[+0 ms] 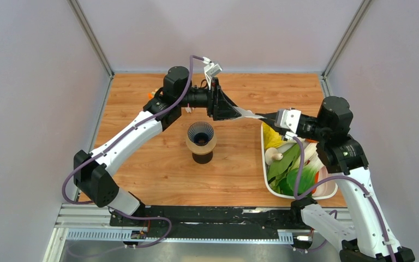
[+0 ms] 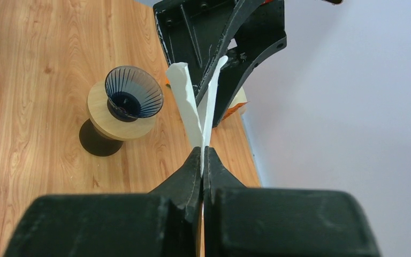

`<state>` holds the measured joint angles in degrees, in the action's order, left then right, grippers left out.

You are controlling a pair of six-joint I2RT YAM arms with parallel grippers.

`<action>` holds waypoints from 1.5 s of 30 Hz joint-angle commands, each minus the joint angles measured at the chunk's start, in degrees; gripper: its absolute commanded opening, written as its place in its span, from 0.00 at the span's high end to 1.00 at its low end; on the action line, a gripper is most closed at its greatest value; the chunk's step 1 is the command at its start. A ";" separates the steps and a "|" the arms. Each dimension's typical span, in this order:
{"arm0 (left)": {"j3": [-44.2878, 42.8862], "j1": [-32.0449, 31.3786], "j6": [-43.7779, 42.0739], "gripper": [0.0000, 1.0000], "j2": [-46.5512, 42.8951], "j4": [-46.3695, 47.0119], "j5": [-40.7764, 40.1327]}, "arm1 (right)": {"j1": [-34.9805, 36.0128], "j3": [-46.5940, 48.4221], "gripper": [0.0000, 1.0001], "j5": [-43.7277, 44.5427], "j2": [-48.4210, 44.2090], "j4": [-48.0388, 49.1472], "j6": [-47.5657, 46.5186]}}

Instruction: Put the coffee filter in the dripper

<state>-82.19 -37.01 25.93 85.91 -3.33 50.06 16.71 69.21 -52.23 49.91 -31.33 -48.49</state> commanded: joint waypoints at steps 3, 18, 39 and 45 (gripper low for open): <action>1.60 0.09 13.96 0.33 -1.41 13.01 3.80 | 0.29 -1.34 1.00 -3.35 -1.21 5.69 1.53; 4.92 0.21 17.77 0.93 -2.15 15.30 5.13 | 0.40 -1.23 0.96 -2.80 -1.34 6.21 4.14; 2.89 2.60 10.87 1.00 -3.63 7.08 6.25 | 0.51 3.17 0.94 -1.74 1.85 -5.09 -3.12; 2.11 1.58 10.94 1.00 -3.54 7.43 6.21 | 1.40 3.05 1.00 -2.11 2.61 -4.09 -2.94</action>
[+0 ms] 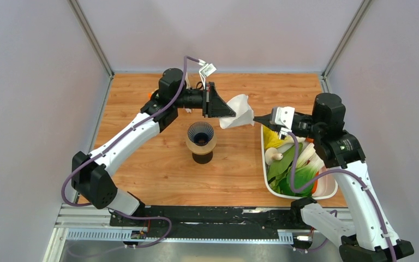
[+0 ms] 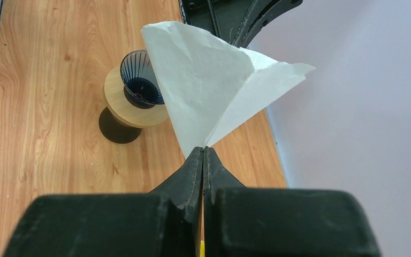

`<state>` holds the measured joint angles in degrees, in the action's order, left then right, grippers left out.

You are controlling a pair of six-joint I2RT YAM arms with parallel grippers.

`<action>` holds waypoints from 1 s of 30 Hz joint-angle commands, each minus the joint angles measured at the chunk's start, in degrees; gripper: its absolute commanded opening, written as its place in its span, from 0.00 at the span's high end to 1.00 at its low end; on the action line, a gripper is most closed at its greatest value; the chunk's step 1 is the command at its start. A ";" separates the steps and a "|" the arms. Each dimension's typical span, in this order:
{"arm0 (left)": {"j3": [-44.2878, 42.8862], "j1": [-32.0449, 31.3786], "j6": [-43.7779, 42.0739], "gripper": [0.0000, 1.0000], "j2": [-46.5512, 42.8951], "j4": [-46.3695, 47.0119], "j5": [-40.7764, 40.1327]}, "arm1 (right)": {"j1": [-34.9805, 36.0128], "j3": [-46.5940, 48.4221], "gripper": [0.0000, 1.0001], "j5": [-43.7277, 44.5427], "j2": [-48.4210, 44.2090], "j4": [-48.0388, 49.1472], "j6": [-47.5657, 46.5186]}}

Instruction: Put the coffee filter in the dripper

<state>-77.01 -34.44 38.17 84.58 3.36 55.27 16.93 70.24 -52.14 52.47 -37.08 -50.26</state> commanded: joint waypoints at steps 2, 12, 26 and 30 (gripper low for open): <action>-3.54 -1.51 -0.88 1.00 -2.00 1.30 1.10 | 2.30 2.00 0.99 -1.32 0.37 1.91 -0.69; -4.56 -3.34 0.63 1.00 -1.27 3.90 3.66 | 5.39 2.05 0.99 1.47 2.53 3.70 1.96; -4.19 -0.06 -15.47 1.00 -3.39 -5.54 12.82 | 5.39 3.78 0.37 5.24 -4.25 -6.93 3.79; -5.64 -0.02 -23.37 1.00 -3.58 -12.10 15.46 | 5.38 2.88 0.13 6.04 -7.08 -11.45 3.68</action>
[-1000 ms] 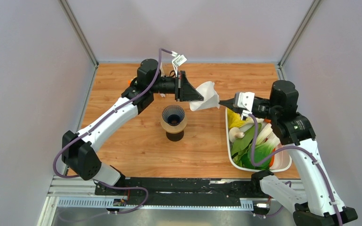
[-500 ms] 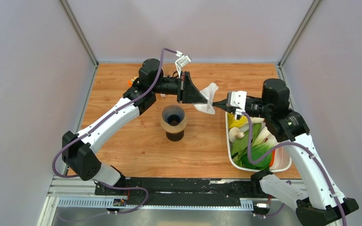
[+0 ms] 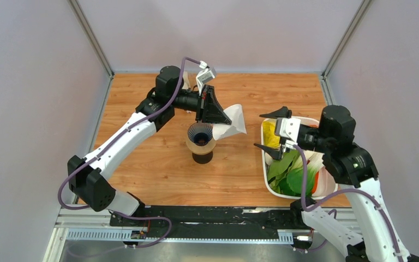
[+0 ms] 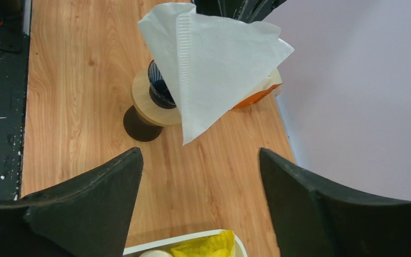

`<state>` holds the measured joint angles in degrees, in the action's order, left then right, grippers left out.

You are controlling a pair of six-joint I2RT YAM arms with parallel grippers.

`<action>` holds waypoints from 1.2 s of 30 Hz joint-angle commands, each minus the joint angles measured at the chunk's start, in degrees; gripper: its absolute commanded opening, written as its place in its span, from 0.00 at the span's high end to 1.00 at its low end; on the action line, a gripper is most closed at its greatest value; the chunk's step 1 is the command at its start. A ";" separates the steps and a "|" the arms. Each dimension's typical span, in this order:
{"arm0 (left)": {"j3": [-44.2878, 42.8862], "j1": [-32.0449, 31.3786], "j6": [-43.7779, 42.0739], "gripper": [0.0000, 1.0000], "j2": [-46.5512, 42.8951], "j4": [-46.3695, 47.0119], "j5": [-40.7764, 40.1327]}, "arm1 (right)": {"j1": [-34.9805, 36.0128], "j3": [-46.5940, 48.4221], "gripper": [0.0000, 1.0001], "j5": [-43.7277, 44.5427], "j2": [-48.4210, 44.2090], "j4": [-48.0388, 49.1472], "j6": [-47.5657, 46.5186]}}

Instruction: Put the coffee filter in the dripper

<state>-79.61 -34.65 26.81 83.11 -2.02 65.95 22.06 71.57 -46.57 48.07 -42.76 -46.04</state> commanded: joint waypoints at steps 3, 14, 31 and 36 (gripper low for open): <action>-2.87 0.07 -13.54 1.00 -2.45 -6.96 5.84 | 0.28 0.84 0.05 -1.12 -3.28 -7.45 0.12; -6.10 -4.92 -27.41 1.00 -3.46 -16.50 7.54 | 0.26 3.39 0.00 -11.58 4.26 -8.26 8.20; -13.25 -7.43 -33.00 1.00 0.40 -23.05 4.63 | 6.31 1.64 0.75 -9.36 5.54 -6.05 10.49; -13.72 -7.42 -34.30 0.99 0.41 -24.33 4.27 | 6.59 1.72 0.93 -9.16 5.54 -5.97 10.79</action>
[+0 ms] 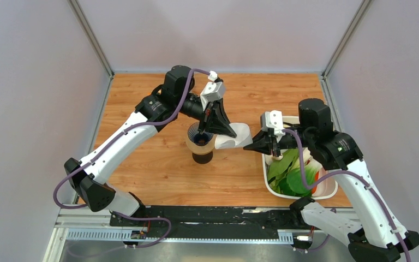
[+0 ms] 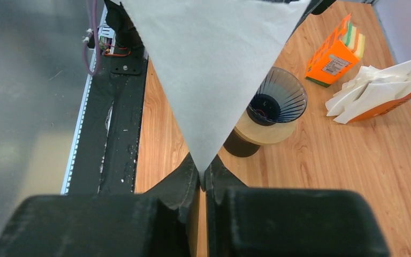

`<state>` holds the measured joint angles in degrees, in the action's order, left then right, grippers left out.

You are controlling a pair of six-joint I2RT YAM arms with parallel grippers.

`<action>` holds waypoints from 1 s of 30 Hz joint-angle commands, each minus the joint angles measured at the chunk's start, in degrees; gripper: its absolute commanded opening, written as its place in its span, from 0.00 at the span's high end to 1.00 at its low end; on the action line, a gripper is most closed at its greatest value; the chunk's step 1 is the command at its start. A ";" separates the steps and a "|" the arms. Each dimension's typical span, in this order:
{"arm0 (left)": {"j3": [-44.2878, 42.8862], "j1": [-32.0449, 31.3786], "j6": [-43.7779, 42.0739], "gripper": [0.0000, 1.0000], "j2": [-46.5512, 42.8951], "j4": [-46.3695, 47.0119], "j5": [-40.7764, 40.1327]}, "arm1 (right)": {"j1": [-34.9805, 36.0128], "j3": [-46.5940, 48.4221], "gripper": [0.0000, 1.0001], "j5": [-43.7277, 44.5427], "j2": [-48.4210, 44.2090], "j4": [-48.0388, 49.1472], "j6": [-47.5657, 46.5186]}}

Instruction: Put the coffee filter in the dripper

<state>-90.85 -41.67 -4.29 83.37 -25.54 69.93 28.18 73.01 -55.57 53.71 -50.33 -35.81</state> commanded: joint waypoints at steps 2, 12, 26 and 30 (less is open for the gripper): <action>-2.45 -0.38 -3.68 0.94 0.02 -1.52 -0.29 | 0.49 0.28 1.00 0.13 -0.23 1.70 0.67; -1.32 0.97 -2.96 0.38 -2.09 -3.79 -3.69 | 0.57 -1.53 1.00 2.46 -2.89 4.17 -0.74; -7.72 -3.64 -6.49 0.67 0.80 -8.98 -8.91 | 4.26 -2.35 1.00 4.63 -1.39 5.83 0.26; -6.29 -3.65 -11.53 0.99 -0.60 -10.14 -8.61 | 4.27 -2.02 0.59 4.85 -1.84 5.65 1.09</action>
<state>-96.75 -45.39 -10.07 83.96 -33.67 61.19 32.12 70.87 -51.09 52.58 -46.78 -35.64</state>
